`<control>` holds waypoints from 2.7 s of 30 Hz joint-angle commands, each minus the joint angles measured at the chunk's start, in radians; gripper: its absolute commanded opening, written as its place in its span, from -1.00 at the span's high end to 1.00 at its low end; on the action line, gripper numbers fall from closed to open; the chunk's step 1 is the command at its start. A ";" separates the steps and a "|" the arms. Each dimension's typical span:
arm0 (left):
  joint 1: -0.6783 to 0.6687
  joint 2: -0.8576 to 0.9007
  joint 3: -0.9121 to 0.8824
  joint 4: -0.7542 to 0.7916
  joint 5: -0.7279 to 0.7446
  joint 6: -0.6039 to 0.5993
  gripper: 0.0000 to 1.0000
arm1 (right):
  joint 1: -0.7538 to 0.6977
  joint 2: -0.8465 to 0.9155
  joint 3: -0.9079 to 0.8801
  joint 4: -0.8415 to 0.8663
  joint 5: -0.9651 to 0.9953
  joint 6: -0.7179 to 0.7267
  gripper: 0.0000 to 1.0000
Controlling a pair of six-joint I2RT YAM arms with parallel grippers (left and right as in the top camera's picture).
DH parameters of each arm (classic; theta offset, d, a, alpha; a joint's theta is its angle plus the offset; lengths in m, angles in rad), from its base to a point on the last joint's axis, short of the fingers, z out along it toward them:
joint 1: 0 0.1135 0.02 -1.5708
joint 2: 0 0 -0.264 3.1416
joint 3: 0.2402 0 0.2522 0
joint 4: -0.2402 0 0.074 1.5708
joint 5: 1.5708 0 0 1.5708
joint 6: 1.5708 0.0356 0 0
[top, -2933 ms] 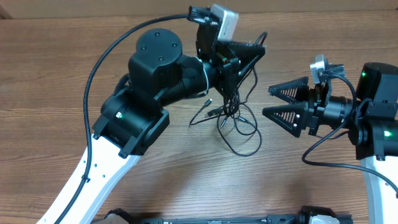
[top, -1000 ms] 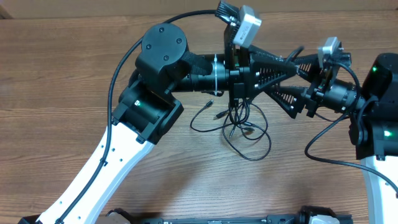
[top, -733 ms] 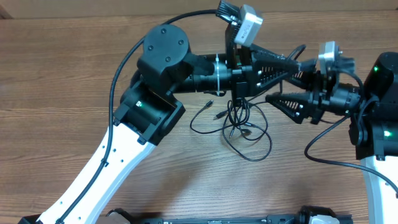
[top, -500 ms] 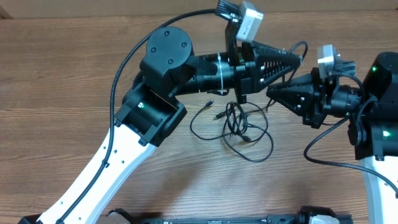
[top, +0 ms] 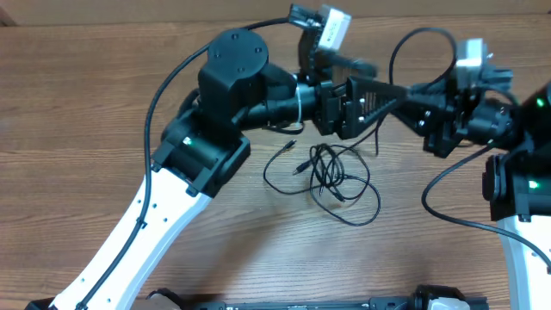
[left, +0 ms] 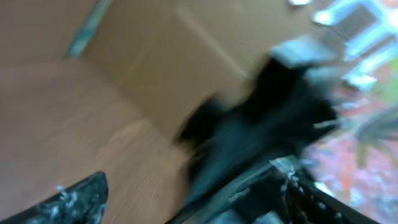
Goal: Untangle cables
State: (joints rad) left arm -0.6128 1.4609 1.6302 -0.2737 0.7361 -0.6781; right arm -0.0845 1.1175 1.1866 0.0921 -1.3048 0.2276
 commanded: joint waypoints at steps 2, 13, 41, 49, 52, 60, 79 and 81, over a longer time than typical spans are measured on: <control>0.032 -0.010 0.009 -0.143 -0.084 0.037 -0.89 | -0.018 -0.004 0.013 0.204 0.109 0.347 0.92; 0.044 -0.010 0.009 -0.517 -0.328 0.112 -1.00 | -0.244 -0.004 0.014 0.590 0.234 0.735 0.92; 0.002 0.330 0.008 -0.694 -0.195 1.036 -0.93 | -0.317 -0.004 0.013 0.633 0.248 0.797 0.92; 0.001 0.428 0.008 -0.637 -0.182 1.216 -1.00 | -0.317 -0.004 0.013 0.633 0.233 0.797 0.92; 0.001 0.460 0.008 -0.645 -0.152 1.266 -1.00 | -0.317 -0.004 0.013 0.634 0.235 0.797 0.92; -0.009 0.554 0.008 -0.601 -0.065 1.292 -0.96 | -0.317 -0.004 0.013 0.633 0.235 0.797 0.92; 0.008 0.587 0.008 -0.560 -0.219 1.094 0.92 | -0.397 -0.004 0.013 0.633 0.346 0.793 0.92; 0.020 0.587 0.008 -0.600 -0.252 1.071 0.91 | -0.452 -0.002 0.013 0.633 0.384 0.793 0.92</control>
State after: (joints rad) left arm -0.6170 2.0426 1.6295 -0.8410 0.5964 0.4870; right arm -0.4706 1.1175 1.1892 0.7200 -1.0153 1.0176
